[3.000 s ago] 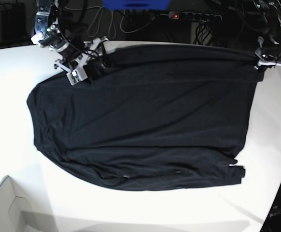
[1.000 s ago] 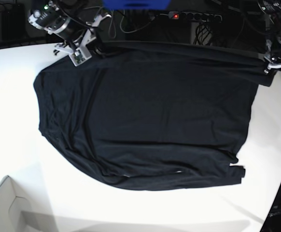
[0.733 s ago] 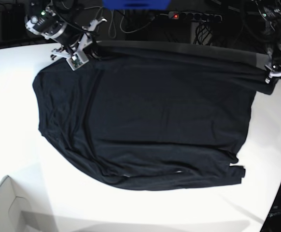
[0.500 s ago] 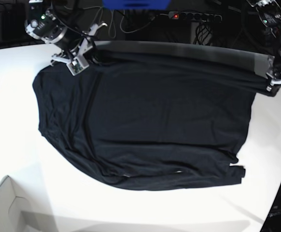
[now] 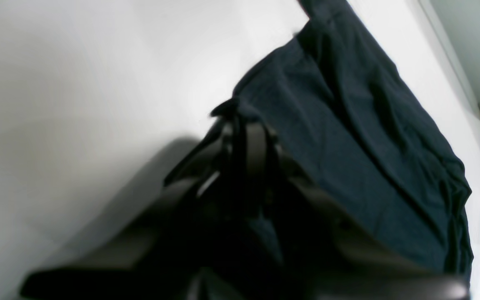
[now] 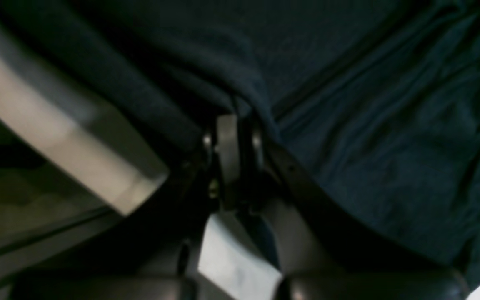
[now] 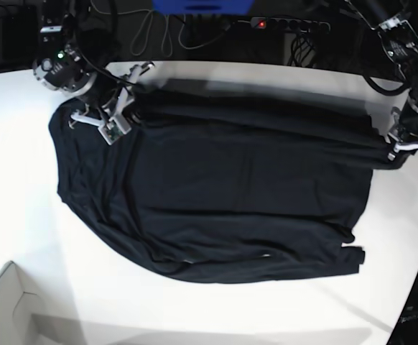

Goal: Layout the t-shirt on the table in an organized manner, then fold the t-shirt properly
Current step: 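Pull the shoulder edge with both grippers to stretch the shirt flat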

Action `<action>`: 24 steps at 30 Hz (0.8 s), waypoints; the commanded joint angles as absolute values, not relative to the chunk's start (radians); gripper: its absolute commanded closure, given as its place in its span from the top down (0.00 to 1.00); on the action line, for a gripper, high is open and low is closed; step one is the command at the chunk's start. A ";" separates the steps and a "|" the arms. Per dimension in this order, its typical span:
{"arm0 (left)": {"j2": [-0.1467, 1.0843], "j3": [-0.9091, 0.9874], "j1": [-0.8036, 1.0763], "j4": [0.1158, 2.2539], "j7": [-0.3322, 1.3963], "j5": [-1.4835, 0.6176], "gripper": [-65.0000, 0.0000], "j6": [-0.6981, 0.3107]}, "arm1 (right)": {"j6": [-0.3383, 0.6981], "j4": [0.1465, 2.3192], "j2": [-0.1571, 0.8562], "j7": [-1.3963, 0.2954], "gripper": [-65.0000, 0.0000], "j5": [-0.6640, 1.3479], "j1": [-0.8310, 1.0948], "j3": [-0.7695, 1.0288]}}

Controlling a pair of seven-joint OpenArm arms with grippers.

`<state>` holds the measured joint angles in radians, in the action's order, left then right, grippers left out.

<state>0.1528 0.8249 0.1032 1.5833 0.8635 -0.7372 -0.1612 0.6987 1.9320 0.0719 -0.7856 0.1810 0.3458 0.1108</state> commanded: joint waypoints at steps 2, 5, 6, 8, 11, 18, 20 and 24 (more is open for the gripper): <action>0.170 0.814 0.071 1.575 0.839 -0.751 0.00 -0.165 | 0.698 1.925 0.079 -0.766 0.00 0.189 0.325 0.114; 0.171 0.816 0.041 1.537 0.837 -0.751 0.00 -0.165 | 0.698 1.879 0.082 -0.766 0.00 0.189 0.305 0.114; 0.173 0.816 0.035 1.529 0.837 -0.751 0.00 -0.163 | 0.698 1.867 0.087 -0.763 0.00 0.189 0.300 0.114; 0.188 0.812 0.025 1.518 0.837 -0.751 0.00 -0.163 | 0.698 1.847 0.099 -0.765 0.00 0.189 0.289 0.114; 0.194 0.812 0.024 1.514 0.837 -0.751 0.00 -0.163 | 0.698 1.842 0.102 -0.765 0.00 0.189 0.292 0.116; 0.214 0.822 0.076 1.523 0.839 -0.760 0.00 -0.166 | 0.698 1.911 0.122 -0.766 0.00 0.191 0.380 0.114; 0.219 0.822 0.094 1.523 0.839 -0.760 0.00 -0.168 | 0.698 1.942 0.120 -0.766 0.00 0.191 0.407 0.114; 0.223 0.822 0.133 1.523 0.839 -0.760 0.00 -0.168 | 0.698 1.992 0.114 -0.766 0.00 0.196 0.473 0.113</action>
